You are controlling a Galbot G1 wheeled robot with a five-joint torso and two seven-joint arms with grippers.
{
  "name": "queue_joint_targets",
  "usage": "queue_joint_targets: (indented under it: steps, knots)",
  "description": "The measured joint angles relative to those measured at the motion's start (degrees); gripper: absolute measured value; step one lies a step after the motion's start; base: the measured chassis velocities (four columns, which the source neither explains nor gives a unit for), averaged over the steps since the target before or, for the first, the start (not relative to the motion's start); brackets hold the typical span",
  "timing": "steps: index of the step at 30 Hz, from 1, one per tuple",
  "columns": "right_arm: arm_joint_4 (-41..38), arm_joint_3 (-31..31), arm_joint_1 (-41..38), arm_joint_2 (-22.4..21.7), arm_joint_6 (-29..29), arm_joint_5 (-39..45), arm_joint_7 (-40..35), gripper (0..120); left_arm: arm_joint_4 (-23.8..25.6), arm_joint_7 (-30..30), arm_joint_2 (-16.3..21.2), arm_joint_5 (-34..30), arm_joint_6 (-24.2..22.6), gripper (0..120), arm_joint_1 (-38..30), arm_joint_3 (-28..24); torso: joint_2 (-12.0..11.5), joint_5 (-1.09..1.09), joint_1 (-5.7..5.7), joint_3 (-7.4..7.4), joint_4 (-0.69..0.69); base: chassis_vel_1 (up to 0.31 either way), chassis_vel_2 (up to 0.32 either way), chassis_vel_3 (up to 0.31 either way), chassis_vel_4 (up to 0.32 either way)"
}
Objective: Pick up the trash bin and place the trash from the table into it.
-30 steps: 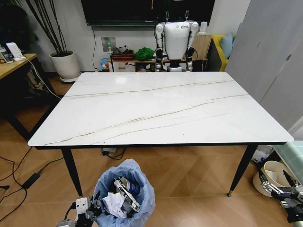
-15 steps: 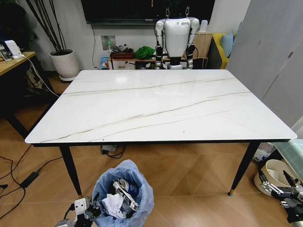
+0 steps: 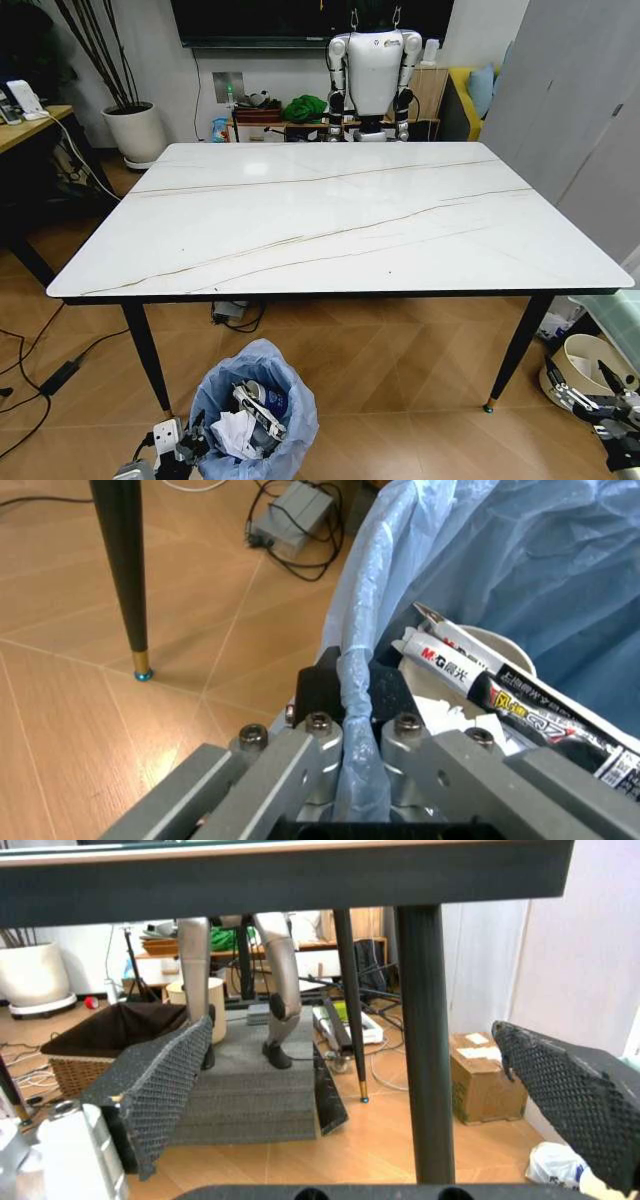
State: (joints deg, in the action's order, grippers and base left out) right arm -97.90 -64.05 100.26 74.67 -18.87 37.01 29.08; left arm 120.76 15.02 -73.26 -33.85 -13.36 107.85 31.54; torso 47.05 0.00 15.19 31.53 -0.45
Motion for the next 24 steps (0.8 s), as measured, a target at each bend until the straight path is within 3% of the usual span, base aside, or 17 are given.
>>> queue_joint_targets:
  steps: [24]
  knots:
    - [0.00,0.00,0.00,0.00,0.00,0.00,0.00,100,-1.19,0.15,0.01,0.11,-0.22,0,-0.73,0.16,-5.91,0.00,-2.56,-3.36,0.00,0.000,0.000,0.000,0.000]
